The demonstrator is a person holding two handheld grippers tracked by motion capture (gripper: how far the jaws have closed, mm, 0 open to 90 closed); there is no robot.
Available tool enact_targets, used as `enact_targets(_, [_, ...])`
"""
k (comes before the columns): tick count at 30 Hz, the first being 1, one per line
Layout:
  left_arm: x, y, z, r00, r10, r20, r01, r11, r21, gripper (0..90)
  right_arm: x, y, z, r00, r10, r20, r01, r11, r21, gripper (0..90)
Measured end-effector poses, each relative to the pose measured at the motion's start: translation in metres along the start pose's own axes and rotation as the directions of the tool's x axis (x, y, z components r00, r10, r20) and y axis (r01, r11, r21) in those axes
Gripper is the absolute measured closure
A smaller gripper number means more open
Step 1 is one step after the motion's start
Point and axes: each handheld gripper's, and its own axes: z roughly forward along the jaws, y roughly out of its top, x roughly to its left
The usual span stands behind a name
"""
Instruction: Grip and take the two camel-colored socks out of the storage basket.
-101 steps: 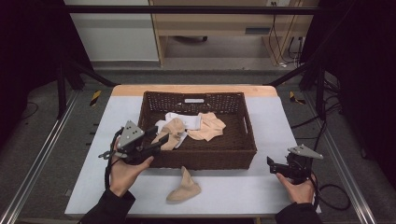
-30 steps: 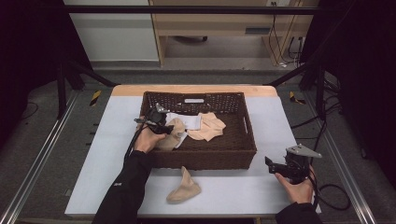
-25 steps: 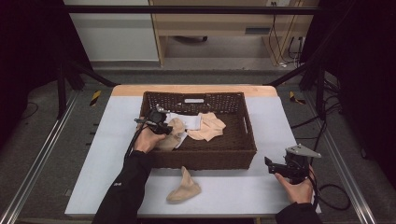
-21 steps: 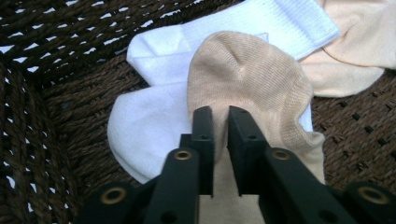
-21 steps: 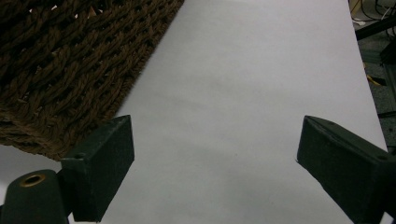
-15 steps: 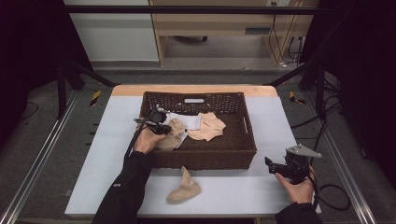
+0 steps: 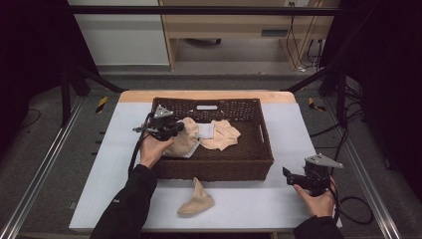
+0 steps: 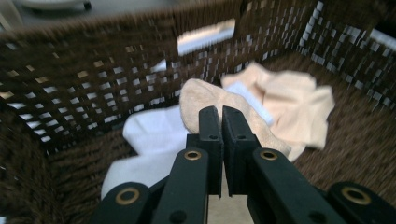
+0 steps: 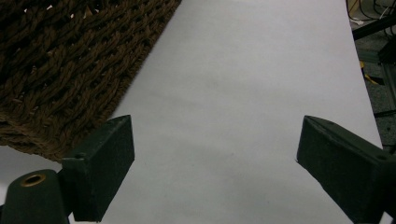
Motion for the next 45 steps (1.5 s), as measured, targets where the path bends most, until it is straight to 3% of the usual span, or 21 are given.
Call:
enact_targets(1, [-0.002, 0.004, -0.007, 1.0, 0.002, -0.006, -0.003, 0.999, -0.046, 86.8, 0.001, 0.0, 0.0, 1.0, 0.004, -0.002, -0.004, 1.0, 0.002, 11.3])
enact_targets(2, [-0.002, 0.004, -0.007, 1.0, 0.002, -0.006, -0.003, 0.999, -0.046, 86.8, 0.001, 0.0, 0.0, 1.0, 0.004, -0.002, -0.004, 1.0, 0.002, 11.3])
enact_targets(5, [-0.007, 0.01, -0.019, 0.9993, 0.027, -0.027, -0.03, 0.9923, -0.12, 86.9, 0.0, 0.0, 0.0, 1.0, 0.003, -0.002, -0.003, 1.0, 0.0, 11.3])
enact_targets(9, [-0.015, 0.022, -0.039, 0.9997, 0.011, -0.022, -0.016, 0.9757, -0.219, 86.9, 0.0, 0.0, -0.001, 1.0, 0.005, -0.003, -0.005, 1.0, -0.002, 11.2])
enact_targets(14, [-0.023, 0.03, -0.052, 0.9998, 0.013, -0.013, -0.016, 0.9708, -0.239, 86.9, 0.0, 0.0, 0.0, 1.0, 0.006, -0.005, -0.006, 1.0, 0.004, 11.2])
enact_targets(16, [-0.028, 0.035, -0.06, 0.9999, 0.014, -0.004, -0.015, 0.9655, -0.26, 86.9, 0.0, 0.0, 0.0, 1.0, 0.007, -0.004, -0.007, 1.0, 0.002, 11.2])
enact_targets(17, [-0.033, 0.039, -0.068, 0.9998, 0.019, 0.003, -0.018, 0.9579, -0.286, 86.9, 0.0, 0.0, -0.001, 1.0, 0.009, -0.003, -0.009, 1.0, -0.002, 11.2])
enact_targets(18, [-0.033, 0.039, -0.068, 0.9998, 0.019, 0.003, -0.018, 0.9579, -0.286, 86.9, 0.0, 0.0, -0.001, 1.0, 0.009, -0.003, -0.009, 1.0, -0.002, 11.2])
enact_targets(22, [-0.039, 0.048, -0.086, 0.9992, 0.036, 0.015, -0.03, 0.9457, -0.324, 86.9, -0.001, 0.001, -0.001, 0.9999, 0.01, -0.005, -0.01, 1.0, 0.0, 11.1])
enact_targets(30, [-0.056, 0.05, -0.108, 0.9973, 0.064, 0.035, -0.049, 0.9387, -0.341, 87.0, -0.001, 0.001, -0.002, 1.0, 0.007, -0.003, -0.007, 1.0, -0.007, 11.2])
enact_targets(32, [-0.061, 0.05, -0.114, 0.996, 0.075, 0.049, -0.053, 0.9348, -0.351, 87.0, -0.001, 0.001, -0.002, 1.0, 0.007, -0.001, -0.007, 1.0, -0.008, 11.1])
enact_targets(33, [-0.067, 0.049, -0.122, 0.9938, 0.093, 0.06, -0.065, 0.9277, -0.368, 87.0, -0.001, 0.001, -0.003, 1.0, 0.006, -0.001, -0.006, 1.0, -0.008, 11.1])
enact_targets(45, [-0.094, 0.031, -0.159, 0.9766, 0.175, 0.124, -0.114, 0.9123, -0.393, 87.0, 0.0, 0.001, -0.003, 1.0, 0.008, -0.002, -0.008, 1.0, -0.004, 11.2])
